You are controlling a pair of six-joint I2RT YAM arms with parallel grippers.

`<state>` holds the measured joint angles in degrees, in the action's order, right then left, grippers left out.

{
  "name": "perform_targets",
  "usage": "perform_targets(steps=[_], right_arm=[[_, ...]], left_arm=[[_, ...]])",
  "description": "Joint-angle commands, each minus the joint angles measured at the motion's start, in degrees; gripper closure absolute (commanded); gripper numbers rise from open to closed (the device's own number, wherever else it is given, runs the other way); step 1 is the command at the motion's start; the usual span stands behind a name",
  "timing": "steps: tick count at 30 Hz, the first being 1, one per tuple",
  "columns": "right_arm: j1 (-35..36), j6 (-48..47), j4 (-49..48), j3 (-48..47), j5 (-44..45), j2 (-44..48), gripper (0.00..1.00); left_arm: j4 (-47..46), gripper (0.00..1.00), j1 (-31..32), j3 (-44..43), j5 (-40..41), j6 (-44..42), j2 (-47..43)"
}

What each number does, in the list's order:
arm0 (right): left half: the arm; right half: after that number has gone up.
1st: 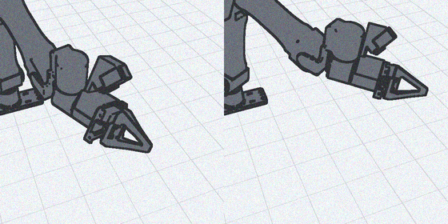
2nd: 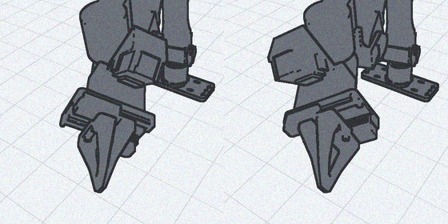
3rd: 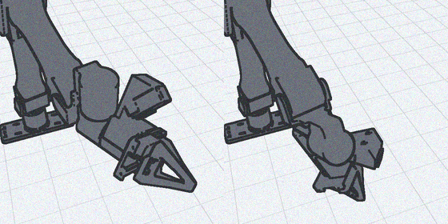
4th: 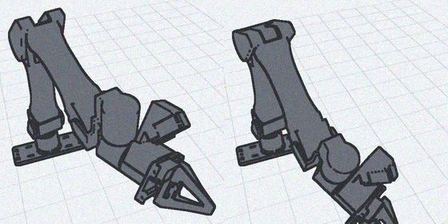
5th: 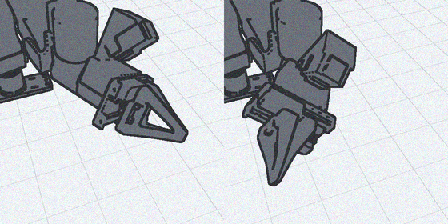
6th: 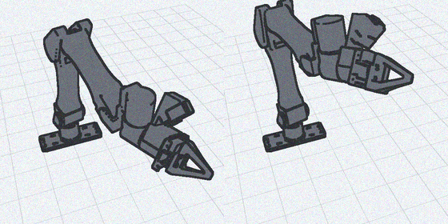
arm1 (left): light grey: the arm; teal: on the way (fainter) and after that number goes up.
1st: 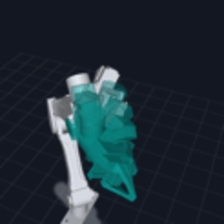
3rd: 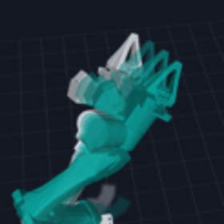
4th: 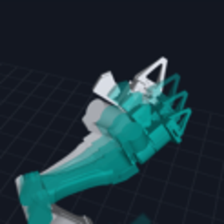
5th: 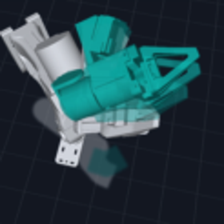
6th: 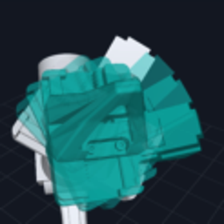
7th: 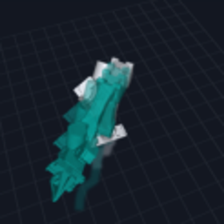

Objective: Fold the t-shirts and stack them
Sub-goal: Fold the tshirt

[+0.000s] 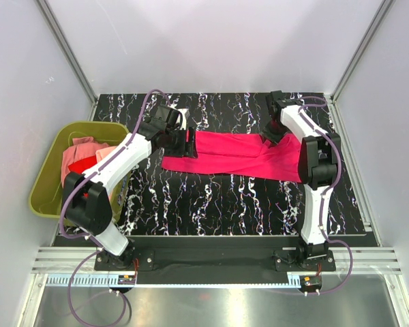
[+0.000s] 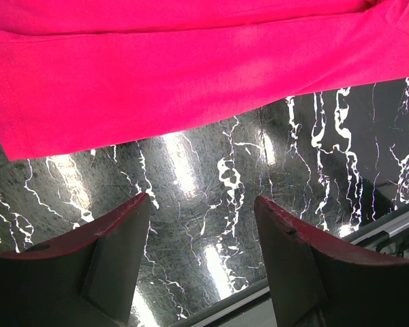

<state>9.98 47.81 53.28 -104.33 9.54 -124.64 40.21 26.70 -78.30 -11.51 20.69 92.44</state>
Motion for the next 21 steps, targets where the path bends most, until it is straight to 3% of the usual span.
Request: perform_targets(steps=[1, 4, 8, 9, 16, 21], right_arm=[[1.2, 0.9, 0.6, -2.0, 1.5, -0.2, 0.58], [1.4, 0.3, -0.2, -2.4, 1.1, -0.5, 0.66], [2.6, -2.5, -2.4, -3.5, 1.1, -0.5, 0.98], [2.9, -4.2, -3.8, -3.9, 0.9, -0.5, 1.00], [3.9, -7.9, -6.4, -3.9, -0.3, -2.2, 1.00], [4.0, -10.5, -8.8, -3.5, -1.8, -2.4, 0.87]], left_arm=[[-1.0, 0.33, -0.2, -1.0, 1.0, -0.8, 0.3], [-1.1, 0.33, -0.2, -1.0, 1.2, -0.8, 0.2], [-0.9, 0.33, -0.2, -1.1, 1.3, -0.9, 0.2], [-0.9, 0.33, -0.2, -1.1, 1.4, -0.9, 0.2], [-0.7, 0.33, -0.2, -1.2, 1.5, -1.0, 0.5], [-0.8, 0.33, -0.1, -1.1, 1.6, -1.1, 0.7]])
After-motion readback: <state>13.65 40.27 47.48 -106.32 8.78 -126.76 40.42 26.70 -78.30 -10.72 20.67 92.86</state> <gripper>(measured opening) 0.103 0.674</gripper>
